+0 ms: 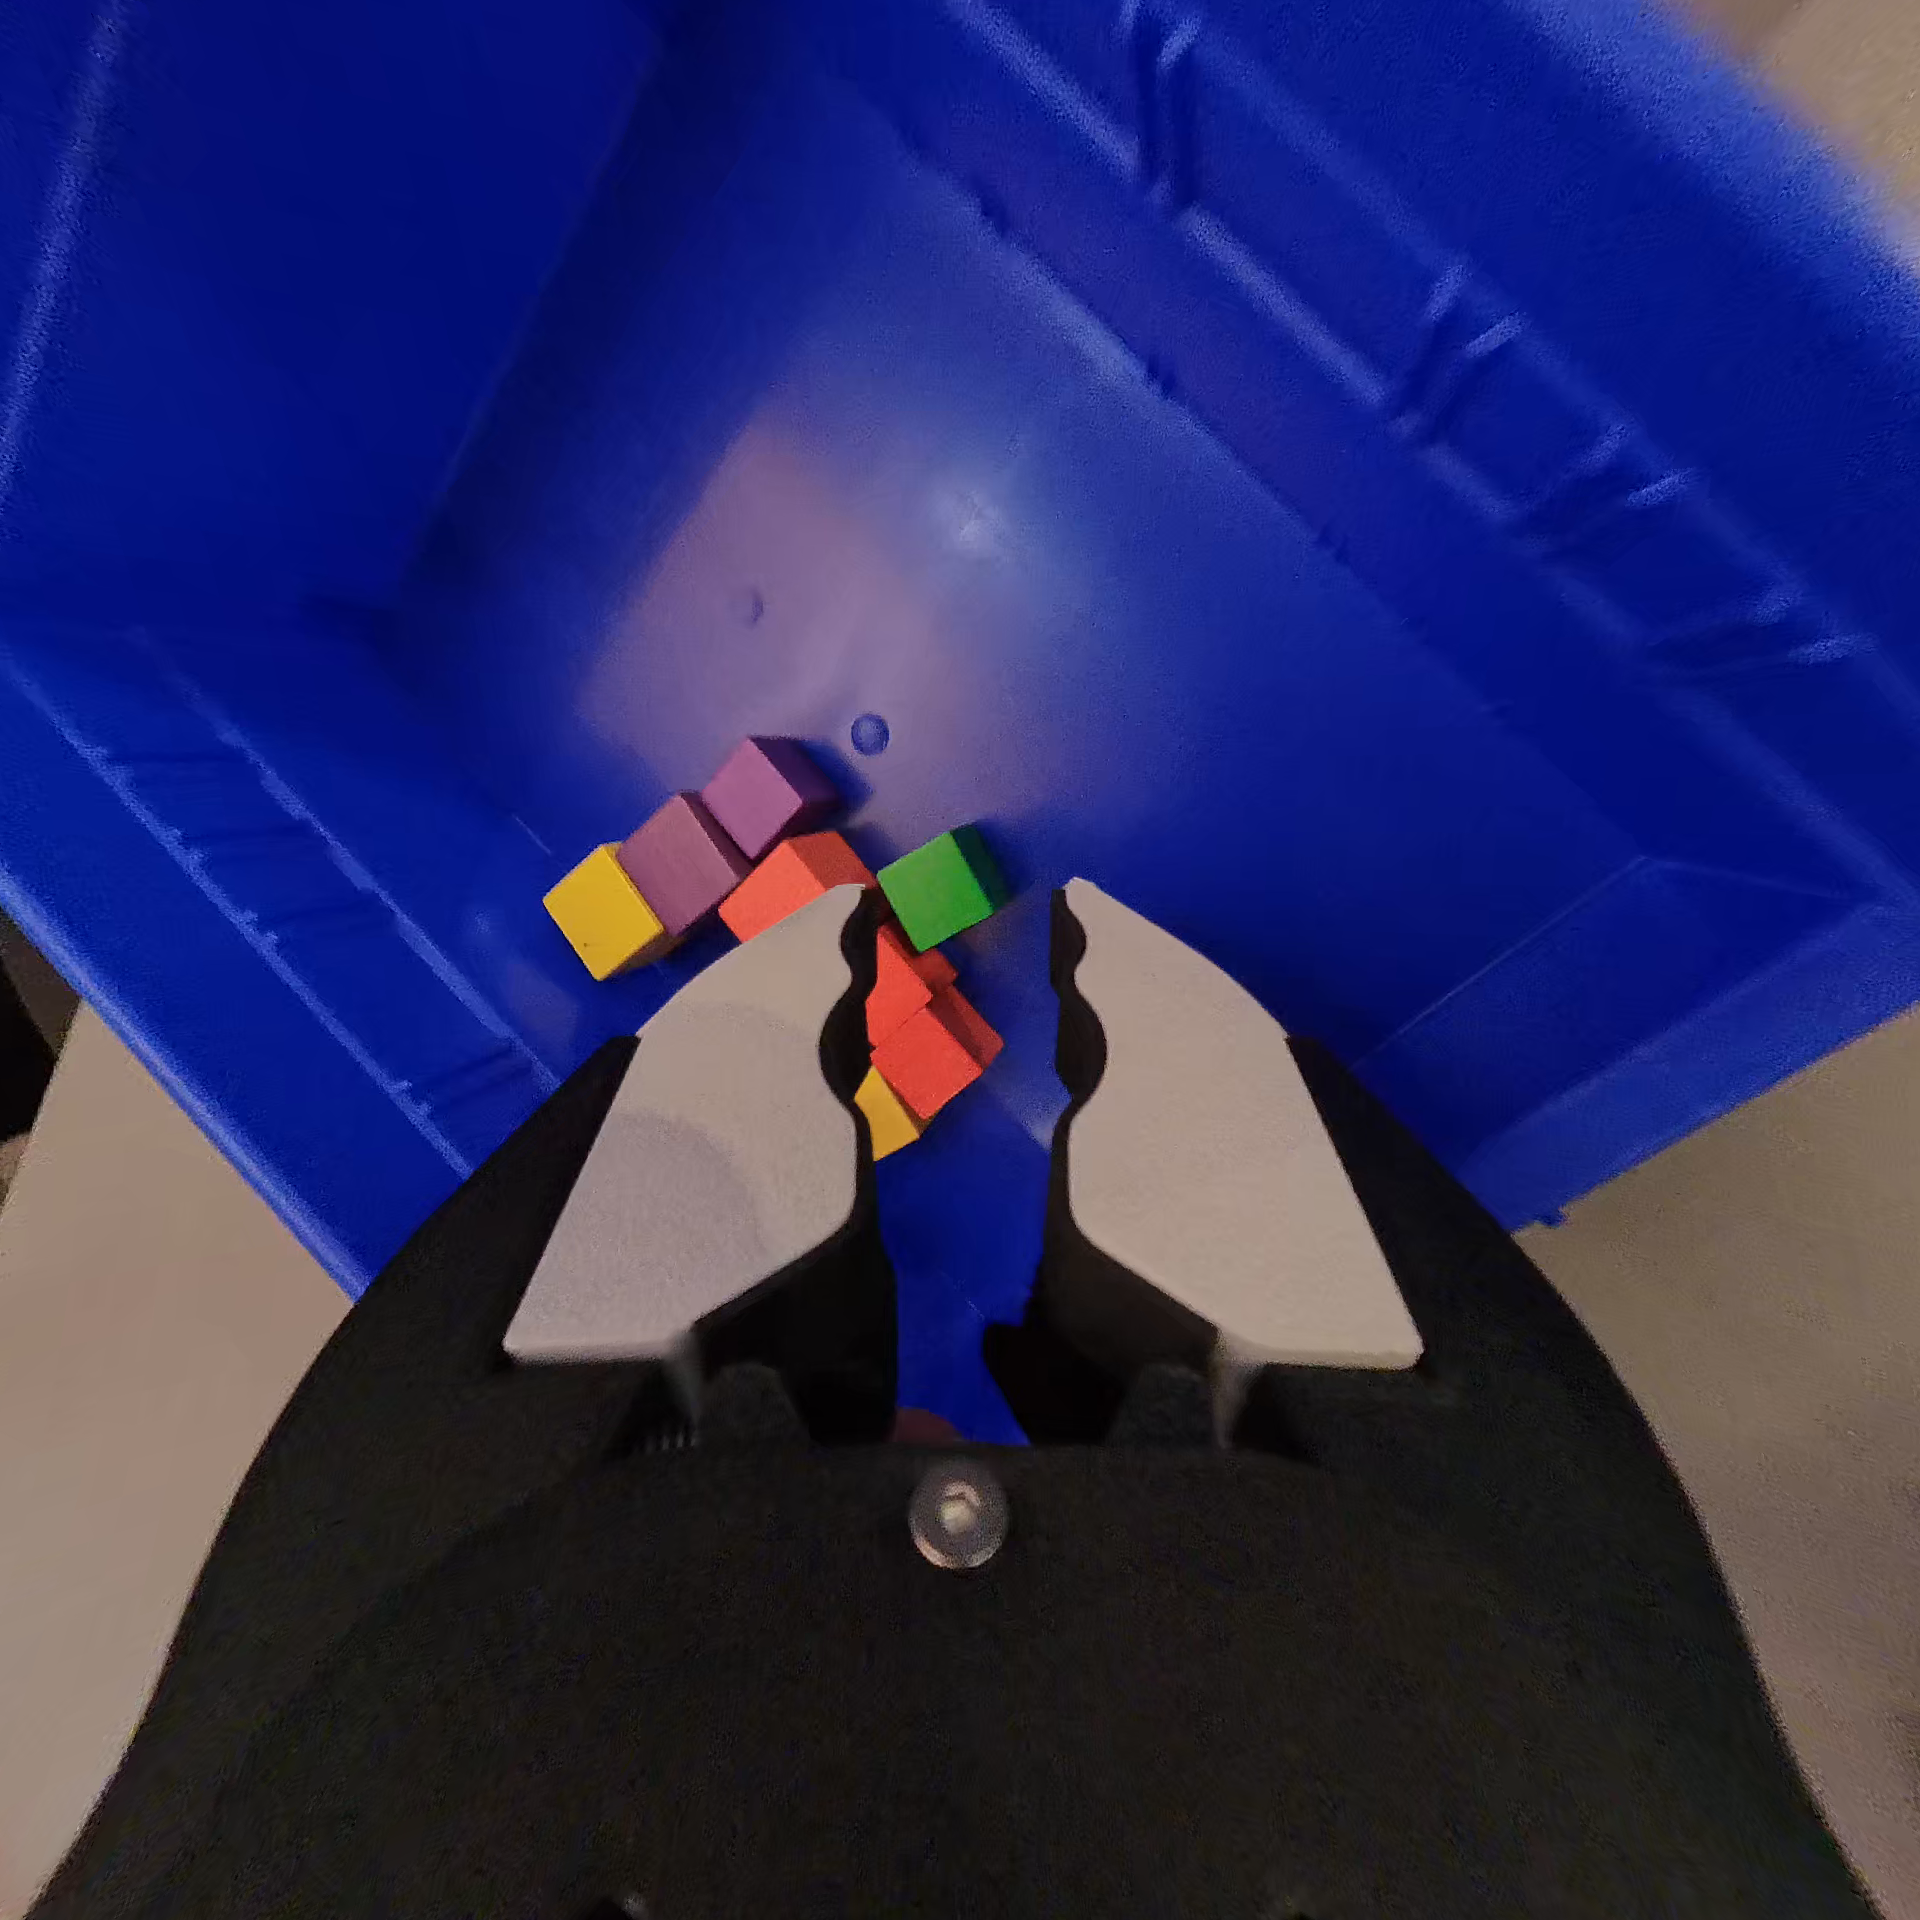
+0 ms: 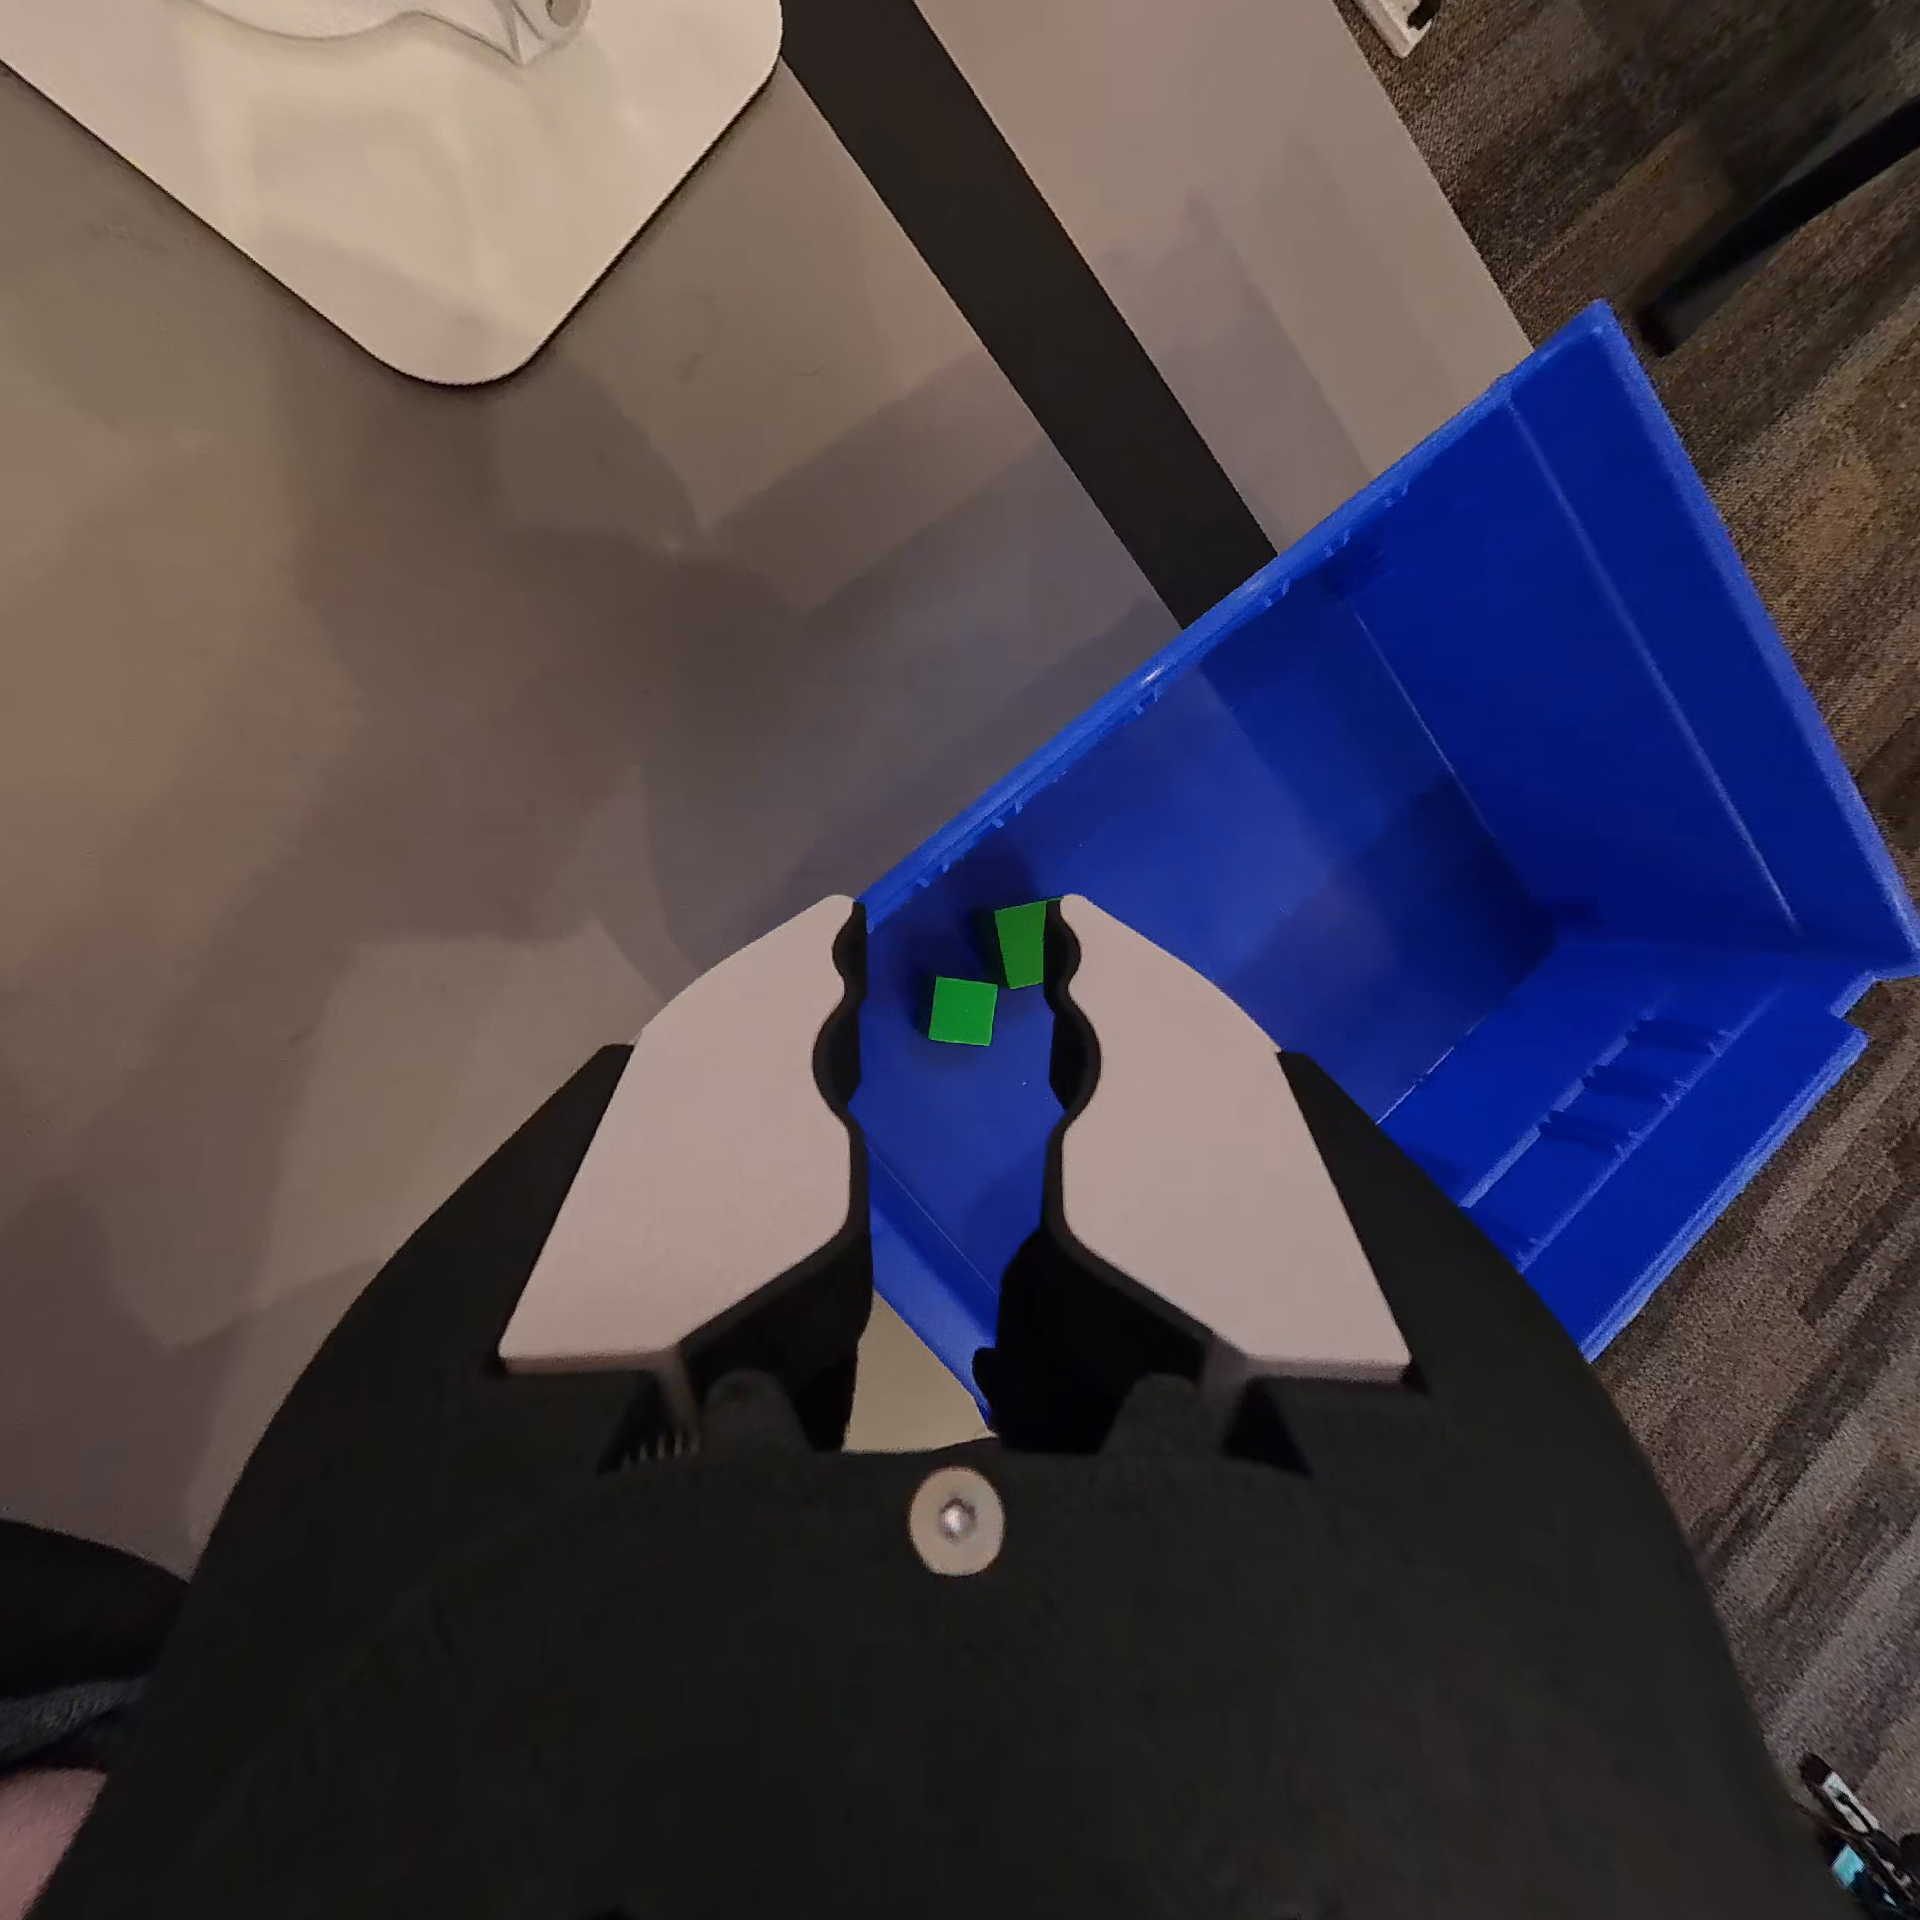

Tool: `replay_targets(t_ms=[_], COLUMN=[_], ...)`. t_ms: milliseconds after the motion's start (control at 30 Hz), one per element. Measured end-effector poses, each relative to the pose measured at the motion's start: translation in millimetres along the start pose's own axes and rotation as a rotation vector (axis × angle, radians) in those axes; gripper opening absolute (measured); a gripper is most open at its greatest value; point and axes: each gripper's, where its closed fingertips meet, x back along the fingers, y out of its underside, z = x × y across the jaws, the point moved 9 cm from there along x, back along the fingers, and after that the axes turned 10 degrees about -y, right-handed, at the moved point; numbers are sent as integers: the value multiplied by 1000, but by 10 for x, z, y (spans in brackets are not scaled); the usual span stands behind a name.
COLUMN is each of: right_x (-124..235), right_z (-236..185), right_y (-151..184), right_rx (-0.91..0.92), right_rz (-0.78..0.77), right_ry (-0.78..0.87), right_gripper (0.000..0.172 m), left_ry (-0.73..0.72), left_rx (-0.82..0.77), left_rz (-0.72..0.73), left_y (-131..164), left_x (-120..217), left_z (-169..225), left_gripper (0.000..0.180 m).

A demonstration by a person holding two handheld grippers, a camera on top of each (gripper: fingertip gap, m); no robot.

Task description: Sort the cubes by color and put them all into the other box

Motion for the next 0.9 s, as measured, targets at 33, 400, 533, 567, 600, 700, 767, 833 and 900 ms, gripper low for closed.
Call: replay_targets(t_ms=[33, 400, 533, 567, 600, 700, 767, 833, 900], right_x=[0, -42, -43, -41, -39, -35, -23, 14, 90], right_z=[-1, -31, -38, -38, -39, -46, -53, -75, -132], right_y=[-1, -18, -21, -21, -22, -30, -39, -61, -114], right_rx=[0, 20, 26, 26, 26, 30, 36, 46, 77], right_rz=[2, 0, 0, 0, 2, 5, 11, 31, 73], right_ry=[-2, -27, -28, -28, -28, -26, -25, -24, -26], right_gripper=[33, 33, 33, 33, 33, 33, 32, 32, 32], left_ry=[8, 37, 40, 48, 48, 39, 33, 21, 6], left_rx=[6, 68, 81, 80, 74, 82, 100, 108, 130], left_rz=[-24, -117, -145, -156, -168, -178, -162, -136, -59], left_y=[22, 94, 84, 88, 91, 73, 68, 69, 31], left_x=[-52, -298, -369, -390, -412, -451, -440, -374, -180], left_z=[0, -21, -16, -6, 1, -4, -28, -64, -116], left_gripper=[32, 36, 34, 33, 31, 24, 23, 22, 22])
